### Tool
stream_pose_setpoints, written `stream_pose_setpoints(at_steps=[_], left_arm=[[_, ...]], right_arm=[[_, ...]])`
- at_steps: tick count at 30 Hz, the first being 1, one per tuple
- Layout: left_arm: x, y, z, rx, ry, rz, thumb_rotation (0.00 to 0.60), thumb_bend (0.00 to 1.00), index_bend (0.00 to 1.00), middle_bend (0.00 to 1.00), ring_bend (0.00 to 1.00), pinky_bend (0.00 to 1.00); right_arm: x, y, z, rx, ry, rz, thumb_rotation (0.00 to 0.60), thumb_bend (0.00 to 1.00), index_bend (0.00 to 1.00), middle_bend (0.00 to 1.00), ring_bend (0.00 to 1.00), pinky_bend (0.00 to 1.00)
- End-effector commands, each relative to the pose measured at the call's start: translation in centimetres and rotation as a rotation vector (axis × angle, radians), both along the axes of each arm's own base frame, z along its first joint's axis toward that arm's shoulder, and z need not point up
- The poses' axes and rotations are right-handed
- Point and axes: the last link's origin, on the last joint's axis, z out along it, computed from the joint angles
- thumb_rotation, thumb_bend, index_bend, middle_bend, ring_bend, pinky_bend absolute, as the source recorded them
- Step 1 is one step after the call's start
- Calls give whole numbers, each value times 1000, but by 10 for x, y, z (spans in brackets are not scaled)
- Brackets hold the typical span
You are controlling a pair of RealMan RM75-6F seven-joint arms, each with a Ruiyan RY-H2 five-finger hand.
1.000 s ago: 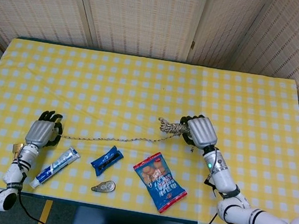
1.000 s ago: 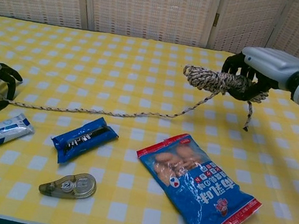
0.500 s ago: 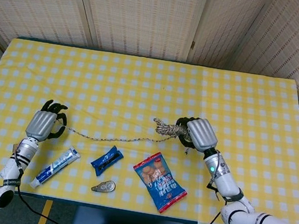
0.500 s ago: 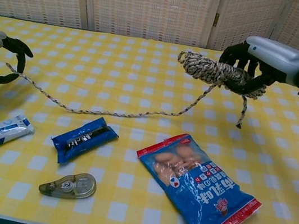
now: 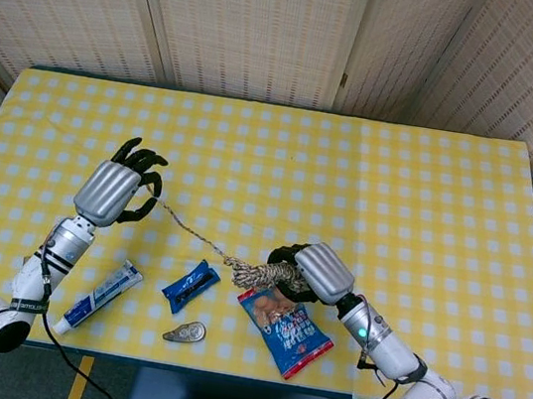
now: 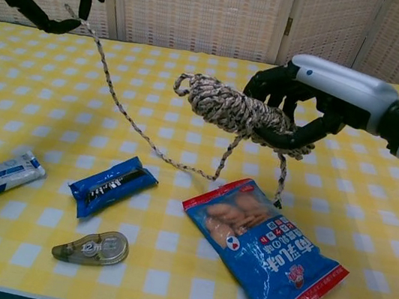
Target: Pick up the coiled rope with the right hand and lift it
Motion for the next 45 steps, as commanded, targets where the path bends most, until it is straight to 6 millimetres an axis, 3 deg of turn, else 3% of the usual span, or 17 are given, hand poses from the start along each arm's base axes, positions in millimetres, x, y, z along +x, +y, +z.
stream_pose_setpoints(at_steps=[1,9,16,21,33,45], left_arm=[[36,4,7,0,-2,-63,600,499,609,275,182,0],[94,-4,5,-45,-31,-169,600,498,609,275,169,0],[121,-16,-1,-112,-67,-214,600,498,609,275,165,0],[128,-25,0,-125,-71,-244,600,498,608,275,162,0],[107,-57,8,-195,-114,-243,600,498,607,236,154,0],[33,-88,16,-204,-150,-177,600,498,607,230,154,0]], right_arm=[[8,5,-7,38,-9,1,600,521,611,608,599,558],[26,6,-28,87,-28,-43,600,520,621,615,605,562],[37,4,-48,154,-86,-115,600,521,623,616,606,564],[44,0,-63,178,-149,-175,600,520,623,616,609,570],[45,-22,-74,63,-420,-315,600,521,634,621,618,575],[27,-48,-42,-106,-672,-373,600,521,656,639,639,596]])
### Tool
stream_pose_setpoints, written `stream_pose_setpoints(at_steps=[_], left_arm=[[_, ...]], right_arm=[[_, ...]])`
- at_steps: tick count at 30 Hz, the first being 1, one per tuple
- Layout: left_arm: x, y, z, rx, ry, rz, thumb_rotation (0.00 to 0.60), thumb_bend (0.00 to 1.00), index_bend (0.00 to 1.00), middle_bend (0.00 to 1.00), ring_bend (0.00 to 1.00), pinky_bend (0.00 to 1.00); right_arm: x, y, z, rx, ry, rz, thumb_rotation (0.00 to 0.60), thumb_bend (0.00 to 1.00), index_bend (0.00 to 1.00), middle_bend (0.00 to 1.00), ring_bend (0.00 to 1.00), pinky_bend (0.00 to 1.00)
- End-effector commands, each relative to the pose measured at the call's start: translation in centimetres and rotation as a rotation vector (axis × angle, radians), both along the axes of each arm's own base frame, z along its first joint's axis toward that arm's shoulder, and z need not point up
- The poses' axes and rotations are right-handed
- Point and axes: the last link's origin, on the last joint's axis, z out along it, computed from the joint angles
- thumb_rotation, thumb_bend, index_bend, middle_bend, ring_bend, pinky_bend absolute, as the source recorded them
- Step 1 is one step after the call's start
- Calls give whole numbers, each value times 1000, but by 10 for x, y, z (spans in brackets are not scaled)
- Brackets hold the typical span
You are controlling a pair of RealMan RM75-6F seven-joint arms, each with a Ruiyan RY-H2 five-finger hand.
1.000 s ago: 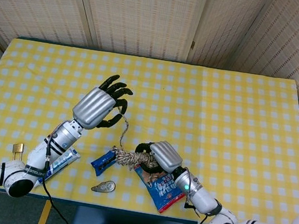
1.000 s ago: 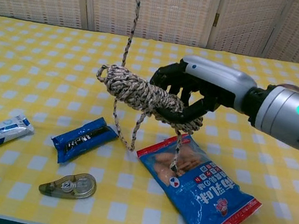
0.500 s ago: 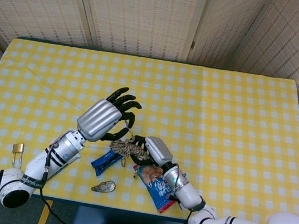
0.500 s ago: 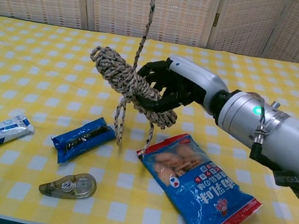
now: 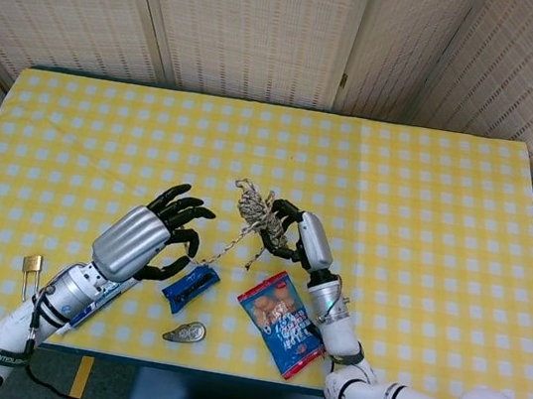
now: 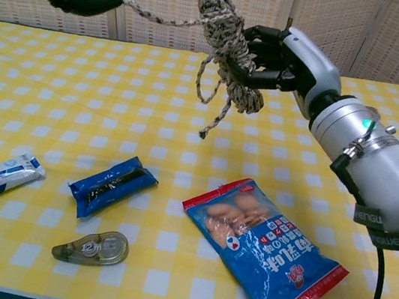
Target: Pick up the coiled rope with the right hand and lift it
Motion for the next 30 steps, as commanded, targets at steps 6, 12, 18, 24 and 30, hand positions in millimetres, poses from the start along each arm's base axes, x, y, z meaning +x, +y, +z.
stream_pose_setpoints(at_steps=[6,12,18,24,30], left_arm=[[-56,-3,1,-18,4,138,600,498,610,230,152,0],[-83,6,-5,-25,3,235,600,498,614,230,151,0],[-104,17,-11,-21,14,313,600,498,614,230,151,0],[-118,31,-17,-27,28,373,600,499,614,230,150,0],[-125,47,-20,-13,44,414,600,498,616,230,150,0]], right_arm=[[-10,-9,27,-40,-130,-42,600,520,676,653,650,612],[-16,-9,42,-33,-157,-47,600,520,683,659,652,615],[-23,-10,50,-19,-165,-51,600,521,687,660,655,619],[-27,-6,56,12,-165,-19,600,522,690,661,660,622],[-29,2,59,37,-132,47,600,521,692,661,661,622]])
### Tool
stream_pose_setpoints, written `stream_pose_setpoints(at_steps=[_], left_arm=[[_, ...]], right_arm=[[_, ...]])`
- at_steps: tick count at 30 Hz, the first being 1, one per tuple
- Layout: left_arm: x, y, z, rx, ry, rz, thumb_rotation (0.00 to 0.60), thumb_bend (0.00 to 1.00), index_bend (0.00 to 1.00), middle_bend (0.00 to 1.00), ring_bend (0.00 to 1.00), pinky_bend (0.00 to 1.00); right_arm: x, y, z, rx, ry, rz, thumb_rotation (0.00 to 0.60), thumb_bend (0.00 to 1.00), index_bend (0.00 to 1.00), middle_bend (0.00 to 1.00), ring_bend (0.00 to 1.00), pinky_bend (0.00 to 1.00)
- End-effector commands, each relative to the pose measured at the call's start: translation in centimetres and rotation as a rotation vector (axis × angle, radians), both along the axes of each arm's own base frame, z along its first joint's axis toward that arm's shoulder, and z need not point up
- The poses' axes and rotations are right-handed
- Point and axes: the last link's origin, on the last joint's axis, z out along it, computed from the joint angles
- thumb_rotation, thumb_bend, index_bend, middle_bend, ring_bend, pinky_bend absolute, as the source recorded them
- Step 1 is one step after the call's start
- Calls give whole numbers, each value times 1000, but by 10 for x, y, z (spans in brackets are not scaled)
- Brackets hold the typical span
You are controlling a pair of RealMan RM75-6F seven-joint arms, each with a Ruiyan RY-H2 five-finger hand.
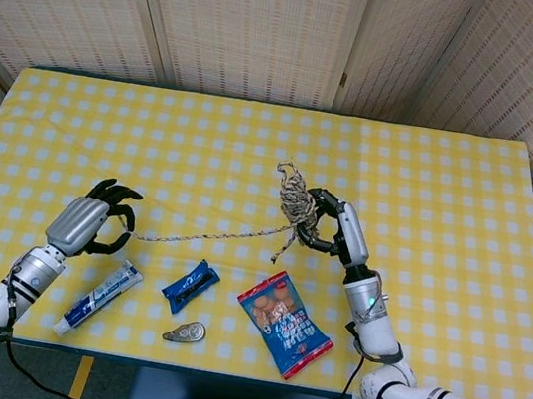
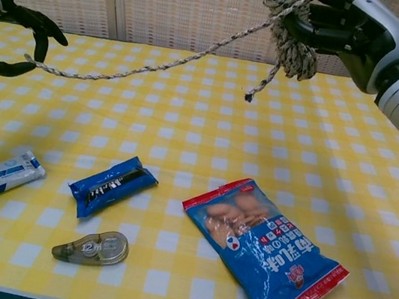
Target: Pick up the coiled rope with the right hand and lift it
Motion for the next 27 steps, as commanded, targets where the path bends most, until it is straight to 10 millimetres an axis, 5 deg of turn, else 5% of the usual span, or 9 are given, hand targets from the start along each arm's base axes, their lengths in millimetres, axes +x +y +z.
stream_pose_setpoints(at_steps=[1,13,27], left_arm=[[1,9,-2,0,4,13,600,498,616,230,150,0],[47,36,-2,16,87,-106,600,498,613,230,147,0],[123,52,-19,49,107,-259,600,498,606,228,142,0]], right_arm=[[-1,6,1,17,32,48,600,521,692,661,661,622],[11,36,-5,139,267,311,600,521,692,661,660,622],[32,52,-27,319,472,352,600,521,693,662,675,627]])
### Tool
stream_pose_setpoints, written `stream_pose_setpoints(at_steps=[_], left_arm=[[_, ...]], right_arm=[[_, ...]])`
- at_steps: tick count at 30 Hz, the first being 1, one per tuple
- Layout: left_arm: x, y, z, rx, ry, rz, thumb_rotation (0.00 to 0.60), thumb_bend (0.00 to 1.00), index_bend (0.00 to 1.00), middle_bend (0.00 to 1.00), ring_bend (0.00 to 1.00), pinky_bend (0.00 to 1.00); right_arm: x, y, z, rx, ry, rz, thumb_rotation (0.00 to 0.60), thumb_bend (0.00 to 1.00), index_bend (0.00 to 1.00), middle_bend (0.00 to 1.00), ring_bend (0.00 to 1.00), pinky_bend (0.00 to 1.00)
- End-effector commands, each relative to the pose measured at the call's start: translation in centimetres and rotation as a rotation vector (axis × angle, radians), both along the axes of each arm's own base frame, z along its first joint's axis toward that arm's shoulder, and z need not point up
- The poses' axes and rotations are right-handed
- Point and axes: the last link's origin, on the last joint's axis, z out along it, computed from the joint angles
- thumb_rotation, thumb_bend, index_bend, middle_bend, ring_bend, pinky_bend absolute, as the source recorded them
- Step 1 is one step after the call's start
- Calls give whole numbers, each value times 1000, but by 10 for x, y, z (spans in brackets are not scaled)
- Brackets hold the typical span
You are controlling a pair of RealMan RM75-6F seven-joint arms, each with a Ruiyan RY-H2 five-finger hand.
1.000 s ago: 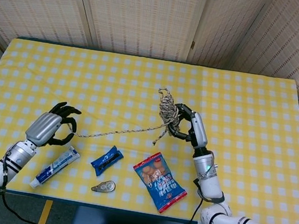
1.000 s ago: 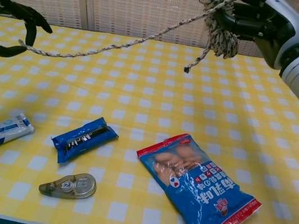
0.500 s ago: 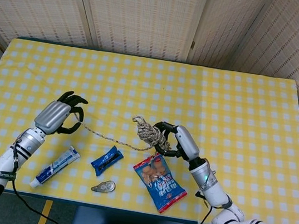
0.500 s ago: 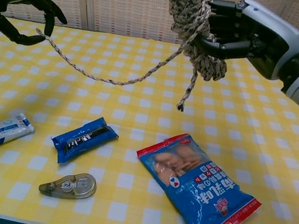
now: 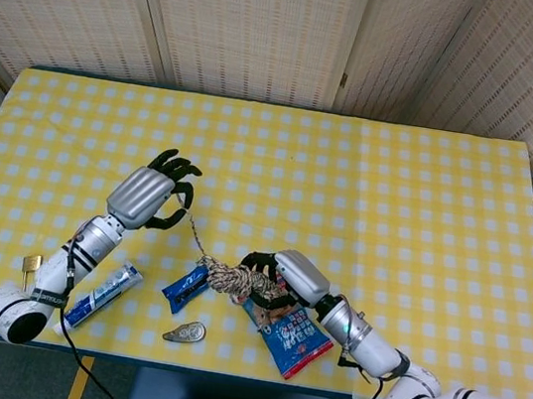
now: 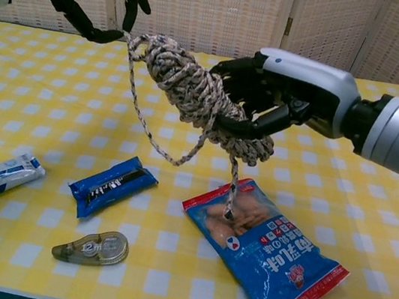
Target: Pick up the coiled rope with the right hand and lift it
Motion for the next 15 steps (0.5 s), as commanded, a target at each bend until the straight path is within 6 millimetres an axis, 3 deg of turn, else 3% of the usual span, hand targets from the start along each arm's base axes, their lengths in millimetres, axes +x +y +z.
stream_pose_setpoints(at_steps=[1,7,15], left_arm=[[23,1,-4,9,-4,-53,600,498,606,228,142,0],[57,-8,-6,7,-42,-138,600,499,598,228,142,0],[77,-20,-14,-24,-47,-209,600,498,596,227,142,0]], right_arm=[[8,3,-7,42,48,-6,600,521,693,662,676,630],[15,2,-18,84,72,-52,600,521,701,664,678,635],[25,1,-33,147,39,-134,600,521,712,671,685,640]])
